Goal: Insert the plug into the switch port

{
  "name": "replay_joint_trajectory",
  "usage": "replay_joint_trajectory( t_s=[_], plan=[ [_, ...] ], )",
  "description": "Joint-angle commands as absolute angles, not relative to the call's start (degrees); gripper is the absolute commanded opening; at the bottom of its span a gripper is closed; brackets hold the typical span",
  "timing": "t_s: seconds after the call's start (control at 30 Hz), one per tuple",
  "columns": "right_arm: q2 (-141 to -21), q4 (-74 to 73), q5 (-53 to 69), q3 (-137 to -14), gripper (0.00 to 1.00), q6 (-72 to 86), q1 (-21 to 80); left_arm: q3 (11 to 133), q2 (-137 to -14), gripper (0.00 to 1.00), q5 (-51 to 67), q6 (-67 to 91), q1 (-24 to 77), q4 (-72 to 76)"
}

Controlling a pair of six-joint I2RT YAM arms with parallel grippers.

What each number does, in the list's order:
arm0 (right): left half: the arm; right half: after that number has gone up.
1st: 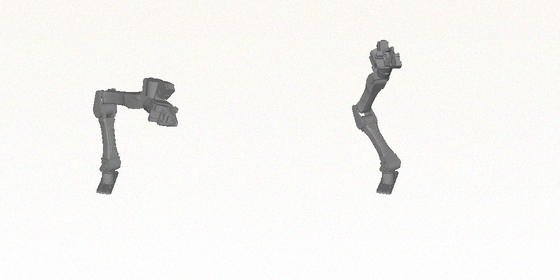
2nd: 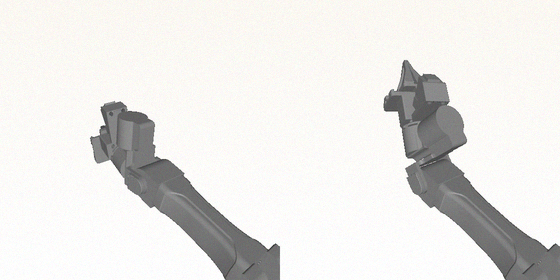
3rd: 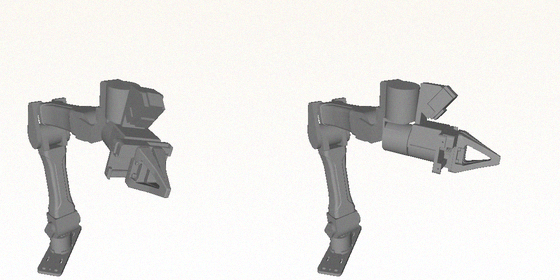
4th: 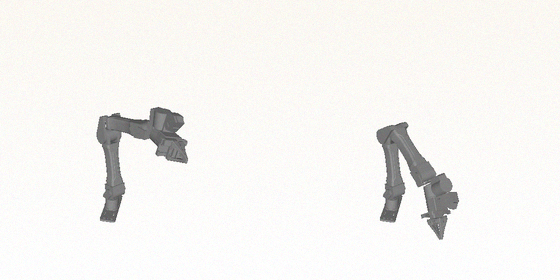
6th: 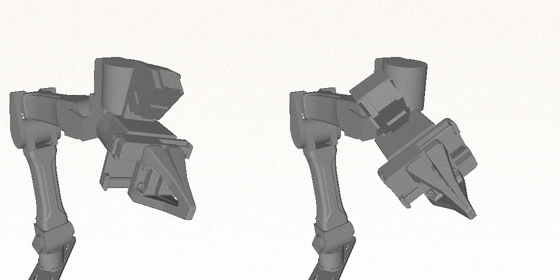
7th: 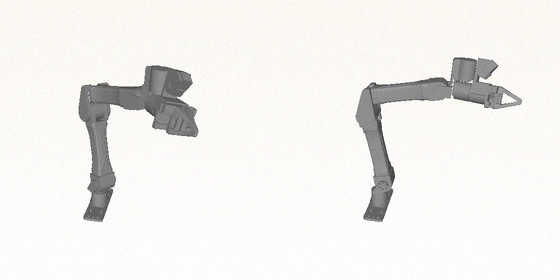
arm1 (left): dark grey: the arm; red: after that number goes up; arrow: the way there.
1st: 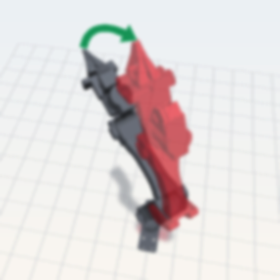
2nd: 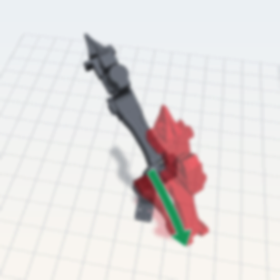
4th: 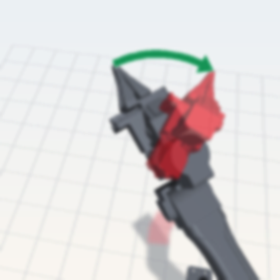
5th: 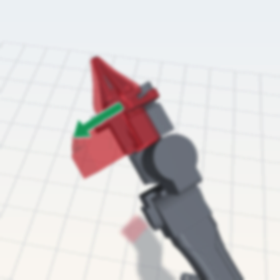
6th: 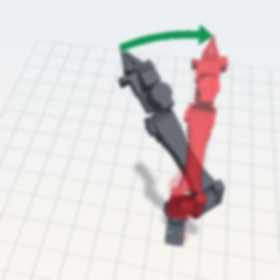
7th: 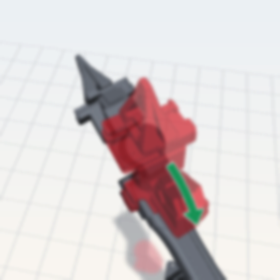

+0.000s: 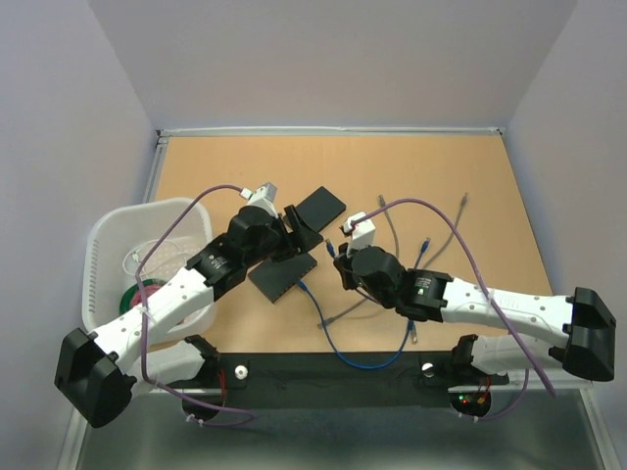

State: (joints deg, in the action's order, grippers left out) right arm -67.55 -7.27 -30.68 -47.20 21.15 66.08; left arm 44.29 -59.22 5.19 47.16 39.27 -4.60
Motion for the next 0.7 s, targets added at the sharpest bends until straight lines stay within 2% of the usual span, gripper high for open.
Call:
replay_joint_trajectory(
  t_s=[0.0,0.6,0.63,0.67],
  plan=[
    [-67.8,-6.2,-33.0,-50.4,0.00,20.6,67.2,46.6,-59.8,0.79,3.9,48.3,40.3,-2.6],
    [-69.2,-6.2,-33.7,-51.3,0.00,20.5,68.7,47.5,-64.8,0.69,2.5,50.6,42.8,2.3],
    [-69.1,-6.2,-33.7,-51.3,0.01,20.5,68.7,47.6,-64.9,0.68,2.4,50.5,42.8,2.4],
    [-69.1,-6.1,-33.8,-51.4,0.00,20.6,68.8,48.0,-65.1,0.62,2.3,50.4,42.9,2.4]
  ],
)
